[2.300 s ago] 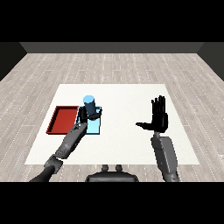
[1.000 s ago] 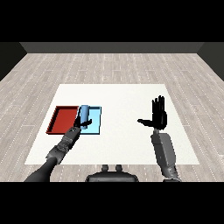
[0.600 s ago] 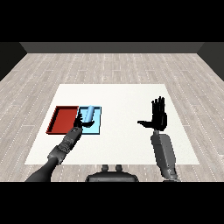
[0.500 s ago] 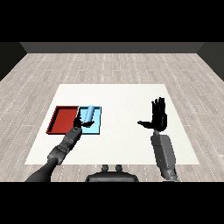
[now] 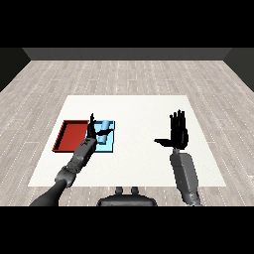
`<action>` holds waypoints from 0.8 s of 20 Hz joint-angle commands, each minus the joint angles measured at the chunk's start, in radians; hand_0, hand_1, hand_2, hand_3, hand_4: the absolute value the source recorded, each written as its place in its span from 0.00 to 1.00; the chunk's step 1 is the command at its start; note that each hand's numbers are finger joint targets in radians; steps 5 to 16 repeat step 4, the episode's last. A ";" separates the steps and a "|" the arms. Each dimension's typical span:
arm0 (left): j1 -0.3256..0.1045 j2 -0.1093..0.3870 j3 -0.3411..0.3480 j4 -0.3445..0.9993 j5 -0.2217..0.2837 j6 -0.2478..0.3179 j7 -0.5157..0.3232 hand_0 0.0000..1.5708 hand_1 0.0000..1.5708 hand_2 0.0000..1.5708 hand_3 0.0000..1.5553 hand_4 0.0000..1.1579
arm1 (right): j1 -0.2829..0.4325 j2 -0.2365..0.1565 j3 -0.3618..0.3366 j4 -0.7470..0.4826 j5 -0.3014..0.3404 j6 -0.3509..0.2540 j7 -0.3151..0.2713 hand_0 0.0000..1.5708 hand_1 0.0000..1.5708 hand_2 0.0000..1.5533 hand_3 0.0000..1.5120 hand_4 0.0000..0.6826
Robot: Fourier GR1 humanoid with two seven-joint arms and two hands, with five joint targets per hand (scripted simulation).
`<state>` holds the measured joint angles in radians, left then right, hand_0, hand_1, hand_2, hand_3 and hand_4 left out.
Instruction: Pick the blue can and put it in the blue box
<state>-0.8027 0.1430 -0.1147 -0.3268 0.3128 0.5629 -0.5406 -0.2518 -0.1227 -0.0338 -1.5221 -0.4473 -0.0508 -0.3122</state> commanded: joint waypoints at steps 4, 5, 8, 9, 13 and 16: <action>0.132 -0.039 -0.008 -0.300 0.044 -0.219 -0.226 0.00 0.00 0.00 0.00 0.00 | 0.060 -0.040 0.014 -0.026 0.012 0.034 0.030 0.00 0.00 0.00 0.00 0.00; 0.132 -0.039 -0.008 -0.300 0.044 -0.219 -0.226 0.00 0.00 0.00 0.00 0.00 | 0.060 -0.040 0.014 -0.026 0.012 0.034 0.030 0.00 0.00 0.00 0.00 0.00; 0.132 -0.039 -0.008 -0.300 0.044 -0.219 -0.226 0.00 0.00 0.00 0.00 0.00 | 0.060 -0.040 0.014 -0.026 0.012 0.034 0.030 0.00 0.00 0.00 0.00 0.00; 0.132 -0.039 -0.008 -0.300 0.044 -0.219 -0.226 0.00 0.00 0.00 0.00 0.00 | 0.060 -0.040 0.014 -0.026 0.012 0.034 0.030 0.00 0.00 0.00 0.00 0.00; 0.132 -0.039 -0.008 -0.300 0.044 -0.219 -0.226 0.00 0.00 0.00 0.00 0.00 | 0.060 -0.040 0.014 -0.026 0.012 0.034 0.030 0.00 0.00 0.00 0.00 0.00; 0.132 -0.039 -0.008 -0.300 0.044 -0.219 -0.226 0.00 0.00 0.00 0.00 0.00 | 0.060 -0.040 0.014 -0.026 0.012 0.034 0.030 0.00 0.00 0.00 0.00 0.00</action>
